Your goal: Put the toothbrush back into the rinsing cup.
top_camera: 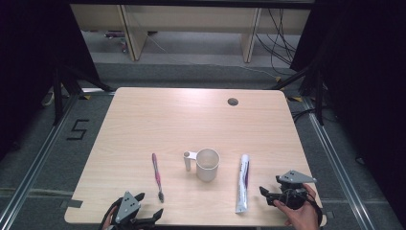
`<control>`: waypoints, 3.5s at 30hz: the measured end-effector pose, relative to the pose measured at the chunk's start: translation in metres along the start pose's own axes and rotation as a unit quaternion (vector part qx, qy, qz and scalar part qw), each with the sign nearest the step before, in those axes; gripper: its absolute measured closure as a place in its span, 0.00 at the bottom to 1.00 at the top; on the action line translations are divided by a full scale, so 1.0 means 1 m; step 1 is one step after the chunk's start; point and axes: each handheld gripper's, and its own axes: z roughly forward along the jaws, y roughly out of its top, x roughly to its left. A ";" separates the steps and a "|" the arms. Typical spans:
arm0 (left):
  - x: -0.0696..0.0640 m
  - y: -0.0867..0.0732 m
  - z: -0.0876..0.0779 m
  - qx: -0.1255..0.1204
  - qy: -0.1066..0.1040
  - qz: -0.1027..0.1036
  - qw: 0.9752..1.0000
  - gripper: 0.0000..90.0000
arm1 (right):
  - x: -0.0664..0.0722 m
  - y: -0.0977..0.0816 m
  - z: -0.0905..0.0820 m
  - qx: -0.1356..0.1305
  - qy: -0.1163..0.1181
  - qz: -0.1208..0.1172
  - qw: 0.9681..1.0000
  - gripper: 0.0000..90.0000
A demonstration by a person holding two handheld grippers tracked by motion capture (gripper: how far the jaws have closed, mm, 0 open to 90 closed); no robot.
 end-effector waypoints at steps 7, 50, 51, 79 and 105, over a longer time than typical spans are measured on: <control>0.001 0.003 0.001 0.008 0.006 0.027 1.000 0.19 | 0.003 0.000 -0.001 0.006 0.002 0.008 1.000 0.26; 0.073 0.073 0.066 0.045 -0.006 0.164 0.985 0.94 | -0.004 -0.001 0.002 0.000 0.007 0.000 1.000 0.28; 0.073 0.073 0.066 0.045 -0.006 0.164 0.985 0.95 | -0.004 -0.001 0.002 0.000 0.007 0.000 1.000 0.28; 0.106 0.076 0.097 0.118 0.034 0.134 0.983 0.99 | 0.001 -0.002 0.003 0.011 0.021 0.011 1.000 0.29; 0.106 0.034 0.017 0.150 0.007 0.142 0.978 0.96 | 0.001 0.000 0.002 -0.003 0.009 -0.005 1.000 0.29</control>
